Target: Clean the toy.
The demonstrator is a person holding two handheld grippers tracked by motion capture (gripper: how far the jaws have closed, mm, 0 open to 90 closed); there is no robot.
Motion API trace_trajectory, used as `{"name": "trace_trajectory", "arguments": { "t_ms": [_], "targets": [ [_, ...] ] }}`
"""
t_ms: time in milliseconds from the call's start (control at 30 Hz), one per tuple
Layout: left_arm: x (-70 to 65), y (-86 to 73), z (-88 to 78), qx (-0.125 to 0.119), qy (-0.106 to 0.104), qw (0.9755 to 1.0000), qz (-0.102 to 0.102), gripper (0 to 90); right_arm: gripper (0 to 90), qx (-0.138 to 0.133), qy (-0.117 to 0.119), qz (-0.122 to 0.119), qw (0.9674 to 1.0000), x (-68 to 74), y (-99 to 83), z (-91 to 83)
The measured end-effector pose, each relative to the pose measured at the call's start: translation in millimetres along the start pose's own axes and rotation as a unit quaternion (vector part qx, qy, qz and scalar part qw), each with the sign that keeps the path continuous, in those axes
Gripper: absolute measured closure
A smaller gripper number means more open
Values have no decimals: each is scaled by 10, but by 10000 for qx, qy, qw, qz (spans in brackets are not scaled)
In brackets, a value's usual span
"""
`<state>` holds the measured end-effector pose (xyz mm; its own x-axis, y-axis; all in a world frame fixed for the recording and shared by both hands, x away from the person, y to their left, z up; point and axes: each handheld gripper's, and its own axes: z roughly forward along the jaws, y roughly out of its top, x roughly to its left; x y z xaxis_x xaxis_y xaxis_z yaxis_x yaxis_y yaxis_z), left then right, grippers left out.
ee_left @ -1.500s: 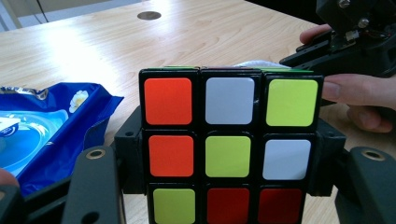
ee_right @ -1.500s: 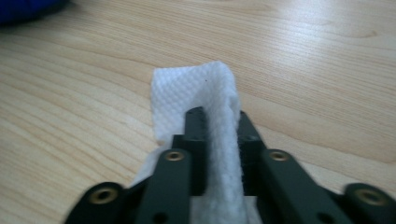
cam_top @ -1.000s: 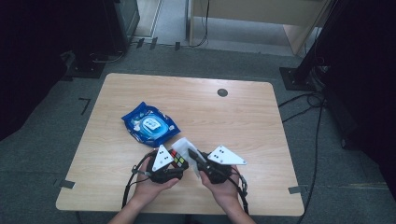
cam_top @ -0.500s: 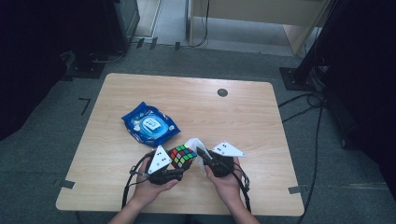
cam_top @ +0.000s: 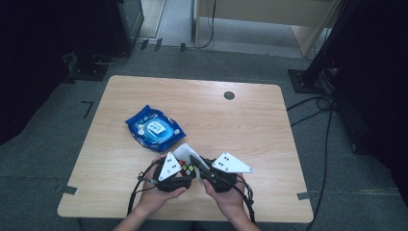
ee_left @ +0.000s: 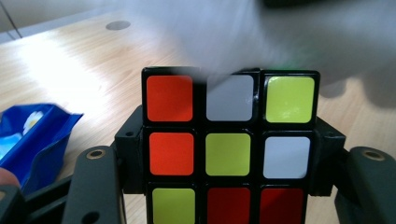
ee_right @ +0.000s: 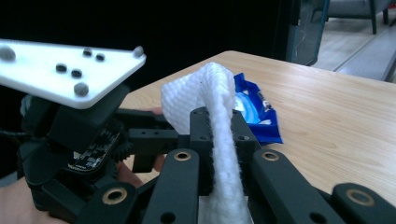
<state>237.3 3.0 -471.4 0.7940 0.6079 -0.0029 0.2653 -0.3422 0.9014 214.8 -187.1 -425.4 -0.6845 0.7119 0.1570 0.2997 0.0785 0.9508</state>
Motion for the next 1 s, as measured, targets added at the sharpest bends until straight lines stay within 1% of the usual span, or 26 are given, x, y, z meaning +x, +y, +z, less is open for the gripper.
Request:
{"name": "trace_trajectory", "arguments": {
  "t_ms": [33, 67, 100, 133, 167, 233, 267, 300, 333, 367, 433, 467, 500, 533, 567, 600, 633, 667, 700, 733, 767, 800, 867, 933, 1000],
  "targets": [
    [-8, 10, -10, -37, -12, 10000, 24, 343, 849, 31, 13, -68, 10000, 26, -16, 19],
    [-15, 19, -20, -93, -19, 10000, 15, 343, 849, 55, 23, -56, 10000, 26, -36, 33],
    [-16, 28, -27, -88, -9, 10000, 28, 343, 845, 72, 2, -4, 10000, 17, -59, 43],
    [-11, 27, -33, -107, -19, 9999, 44, 343, 846, 10, 16, 45, 10000, -11, -78, 44],
    [-2, 25, -46, -161, -51, 9999, 14, 343, 847, -7, 4, 136, 9999, -51, -90, 39],
    [20, 32, -62, -200, -62, 9998, -28, 343, 848, 39, -230, 96, 9997, -109, -114, 46],
    [33, 36, -71, -198, -15, 9998, -29, 343, 849, 35, -318, 93, 9994, -136, -133, 50],
    [45, 34, -74, -181, -8, 9998, -28, 343, 850, 61, -428, 81, 9990, -195, -166, 59],
    [56, 23, -75, -170, -5, 9998, -43, 343, 849, 137, -480, 95, 9987, -248, -190, 70],
    [60, 18, -77, -196, -3, 9998, -70, 343, 849, 275, -577, 182, 9978, -325, -217, 86],
    [75, 25, -87, -251, -27, 9996, -129, 343, 849, 427, -743, 290, 9959, -389, -237, 94],
    [80, 32, -89, -246, -10, 9996, -105, 343, 849, 441, -785, 385, 9952, -419, -246, 87],
    [80, 33, -87, -231, 2, 9997, -87, 343, 850, 376, -765, 465, 9953, -436, -242, 67],
    [76, 26, -76, -180, 22, 9998, -48, 343, 850, 340, -745, 505, 9954, -436, -227, 49],
    [71, 18, -67, -135, 41, 9999, -9, 343, 850, 254, -673, 519, 9961, -408, -186, 17],
    [58, 3, -44, -83, 63, 9999, 28, 343, 850, 155, -591, 495, 9969, -381, -155, -2],
    [48, -3, -30, -51, 54, 10000, 22, 343, 849, 54, -443, 479, 9979, -309, -100, -30],
    [31, -7, -12, -24, 25, 10000, 36, 343, 849, -5, -354, 400, 9986, -263, -70, -39],
    [18, -6, -6, -15, 15, 10000, 50, 343, 848, -79, -211, 315, 9992, -169, -30, -52],
    [-1, 1, -5, -27, -7, 10000, 75, 343, 847, -125, -151, 221, 9996, -117, -14, -52],
    [-15, 8, -9, -61, -36, 9999, 86, 343, 846, -131, -62, 107, 9998, -38, -2, -46],
    [-23, 15, -20, -81, -53, 9999, 109, 343, 843, -112, -27, 39, 9999, 3, -3, -34],
    [-29, 28, -45, -142, -57, 9998, 126, 343, 840, -83, -32, 39, 10000, 19, -25, -10],
    [-18, 37, -65, -202, -49, 9997, 97, 343, 842, -17, -156, 110, 9998, -10, -74, 14],
    [-3, 33, -71, -206, -66, 9997, 69, 342, 842, -33, -288, 224, 9993, -71, -125, 24]
  ]
}}
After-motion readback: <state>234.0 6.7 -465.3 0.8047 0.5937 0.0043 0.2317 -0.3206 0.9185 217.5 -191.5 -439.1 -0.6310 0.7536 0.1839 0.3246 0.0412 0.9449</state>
